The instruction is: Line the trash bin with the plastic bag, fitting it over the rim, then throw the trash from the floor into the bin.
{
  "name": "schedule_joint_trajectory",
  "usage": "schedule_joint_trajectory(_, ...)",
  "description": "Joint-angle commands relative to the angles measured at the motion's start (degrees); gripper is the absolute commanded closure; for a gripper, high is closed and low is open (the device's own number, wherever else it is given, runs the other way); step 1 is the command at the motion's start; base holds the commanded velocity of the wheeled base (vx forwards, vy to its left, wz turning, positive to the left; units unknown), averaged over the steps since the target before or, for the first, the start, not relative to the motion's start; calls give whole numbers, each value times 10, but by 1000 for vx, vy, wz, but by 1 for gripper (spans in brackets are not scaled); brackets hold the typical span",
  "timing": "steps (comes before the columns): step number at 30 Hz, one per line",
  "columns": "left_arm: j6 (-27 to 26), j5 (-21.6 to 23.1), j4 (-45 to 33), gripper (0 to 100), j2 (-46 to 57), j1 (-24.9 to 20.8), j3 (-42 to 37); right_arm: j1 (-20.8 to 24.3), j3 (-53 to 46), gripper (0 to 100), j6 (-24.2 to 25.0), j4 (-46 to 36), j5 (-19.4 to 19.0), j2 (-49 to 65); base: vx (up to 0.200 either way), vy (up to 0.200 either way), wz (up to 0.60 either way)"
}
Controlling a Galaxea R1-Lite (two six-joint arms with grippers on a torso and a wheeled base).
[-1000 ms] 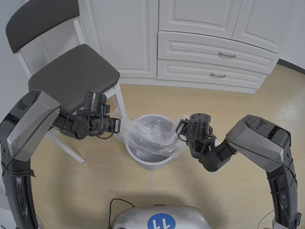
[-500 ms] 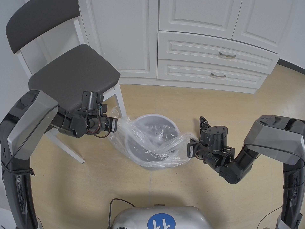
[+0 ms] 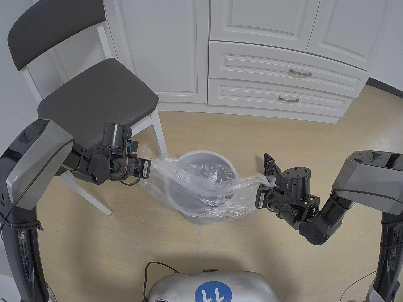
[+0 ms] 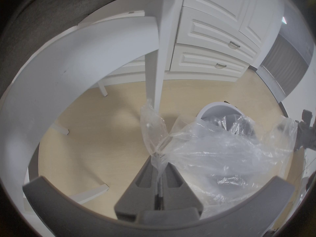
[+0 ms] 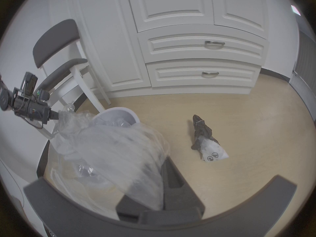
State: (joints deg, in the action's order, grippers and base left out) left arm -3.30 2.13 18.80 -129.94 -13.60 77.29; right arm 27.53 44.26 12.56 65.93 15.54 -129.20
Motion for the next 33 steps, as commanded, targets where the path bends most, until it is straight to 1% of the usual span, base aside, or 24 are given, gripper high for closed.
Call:
schedule_joint_trajectory(1, -26, 1, 31, 100, 13, 8, -40, -5, -15, 100, 13, 10, 8, -18, 0, 0, 0)
schedule_joint_trajectory(5, -48, 3, 88, 100, 15, 20, -65, -11, -19, 100, -15, 4, 7, -18, 0, 0, 0)
schedule_joint_trajectory(6, -57, 12, 99, 100, 18, 26, -73, -15, -25, 100, -26, 1, 7, -17, 0, 0, 0)
schedule_joint_trajectory(7, -65, 24, 102, 100, 21, 31, -80, -19, -31, 100, -37, -2, 7, -15, 0, 0, 0)
schedule_joint_trajectory(9, -79, 64, 105, 100, 29, 45, -99, -28, -39, 100, -63, -10, 6, -13, 0, 0, 0)
schedule_joint_trajectory(10, -84, 74, 105, 100, 32, 47, -102, -30, -40, 100, -68, -11, 5, -12, 0, 0, 0)
schedule_joint_trajectory(11, -93, 111, 105, 100, 42, 52, -114, -34, -44, 100, -78, -10, 4, -12, 0, 0, 0)
schedule_joint_trajectory(12, -93, 113, 105, 100, 42, 53, -115, -34, -44, 100, -78, -10, 4, -12, 0, 0, 0)
schedule_joint_trajectory(13, -94, 135, 105, 100, 49, 53, -123, -34, -47, 100, -78, -11, 1, -11, 0, 0, 0)
schedule_joint_trajectory(18, -98, 144, 105, 100, 62, 49, -138, -34, -59, 100, -84, -10, 1, -4, 0, 0, 0)
schedule_joint_trajectory(19, -99, 147, 105, 100, 71, 49, -145, -34, -71, 100, -96, -11, 1, 8, 0, 0, 0)
schedule_joint_trajectory(21, -99, 161, 104, 100, 80, 50, -152, -35, -81, 100, -104, -11, -1, 20, 0, 0, 0)
schedule_joint_trajectory(23, -99, 193, 100, 100, 99, 52, -166, -35, -100, 100, -117, -12, -10, 43, 0, 0, 0)
schedule_joint_trajectory(26, -101, 215, 98, 100, 117, 53, -178, -36, -120, 100, -130, -12, -23, 69, 0, 0, 0)
schedule_joint_trajectory(30, -103, 215, 98, 100, 123, 53, -182, -36, -127, 100, -137, -12, -23, 80, 0, 0, 0)
schedule_joint_trajectory(31, -119, 217, 96, 100, 124, 57, -186, -36, -133, 100, -143, -12, -23, 87, 0, 0, 0)
schedule_joint_trajectory(33, -126, 217, 95, 100, 126, 59, -188, -38, -135, 100, -146, -12, -23, 90, 0, 0, 0)
